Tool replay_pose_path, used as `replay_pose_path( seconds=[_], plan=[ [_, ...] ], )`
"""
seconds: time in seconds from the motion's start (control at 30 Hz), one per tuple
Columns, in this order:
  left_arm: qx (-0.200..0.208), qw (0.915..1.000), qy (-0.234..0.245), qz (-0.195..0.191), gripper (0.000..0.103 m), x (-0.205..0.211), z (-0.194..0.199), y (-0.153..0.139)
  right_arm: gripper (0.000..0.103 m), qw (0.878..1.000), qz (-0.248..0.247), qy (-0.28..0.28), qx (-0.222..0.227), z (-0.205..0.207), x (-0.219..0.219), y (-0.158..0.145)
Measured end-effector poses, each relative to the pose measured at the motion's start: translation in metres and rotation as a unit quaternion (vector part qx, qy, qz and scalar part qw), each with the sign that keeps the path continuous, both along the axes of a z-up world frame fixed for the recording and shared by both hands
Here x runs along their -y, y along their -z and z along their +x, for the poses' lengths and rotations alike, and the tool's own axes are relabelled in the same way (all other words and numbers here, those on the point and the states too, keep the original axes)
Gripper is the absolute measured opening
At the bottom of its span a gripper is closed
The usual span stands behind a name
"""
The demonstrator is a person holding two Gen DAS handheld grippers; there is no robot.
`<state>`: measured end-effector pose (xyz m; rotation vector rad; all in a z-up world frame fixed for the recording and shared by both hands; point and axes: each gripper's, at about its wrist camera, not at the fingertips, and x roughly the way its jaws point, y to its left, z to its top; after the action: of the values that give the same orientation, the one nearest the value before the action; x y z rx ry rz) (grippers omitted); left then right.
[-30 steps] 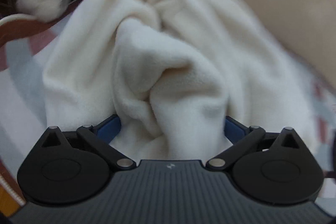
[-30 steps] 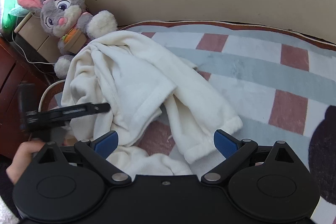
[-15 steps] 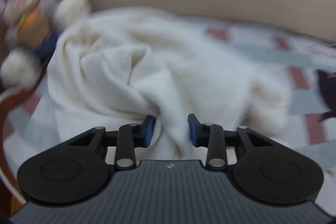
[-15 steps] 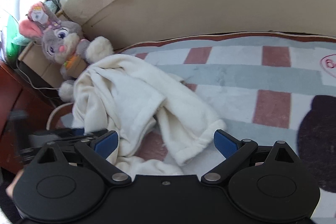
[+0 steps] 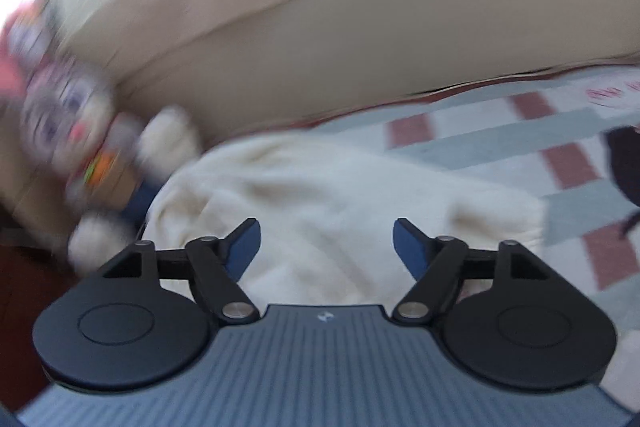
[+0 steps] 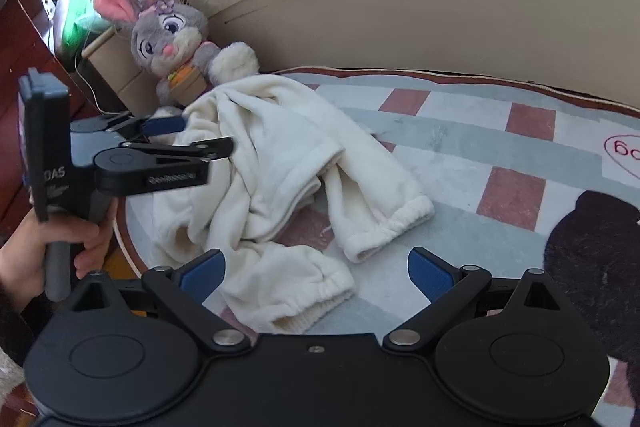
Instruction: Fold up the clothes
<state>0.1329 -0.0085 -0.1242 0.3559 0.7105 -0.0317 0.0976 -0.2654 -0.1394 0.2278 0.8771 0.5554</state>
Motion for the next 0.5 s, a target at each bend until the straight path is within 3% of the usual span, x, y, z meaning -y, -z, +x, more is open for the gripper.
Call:
replay_pose_path(
  seconds=[0.1,0.17,0.23,0.4,0.5],
  plan=[
    [-0.01,0.9954,-0.092,-0.023,0.082,-0.046,0.01,0.012,0.1,1.0,-0.002,0.016,-0.011,0.007,0.001,0.006],
    [-0.031,0.9866,-0.137,-0.084,0.085,-0.085,0.019,0.023,0.1,0.999,0.006,0.025,-0.022,0.01,0.001,0.009],
    [-0.062,0.9717,-0.167,-0.155,0.087,-0.121,0.028,0.036,0.1,0.999,0.012,0.028,-0.031,0.011,0.0,0.012],
    [-0.056,0.9501,-0.191,-0.24,0.087,-0.167,0.03,0.051,0.1,0.999,0.003,0.015,-0.052,0.027,-0.012,0.021],
    [-0.059,0.9551,-0.166,-0.238,0.088,-0.173,0.035,0.055,0.1,0.998,0.008,0.019,-0.067,0.043,-0.019,0.022]
  ],
)
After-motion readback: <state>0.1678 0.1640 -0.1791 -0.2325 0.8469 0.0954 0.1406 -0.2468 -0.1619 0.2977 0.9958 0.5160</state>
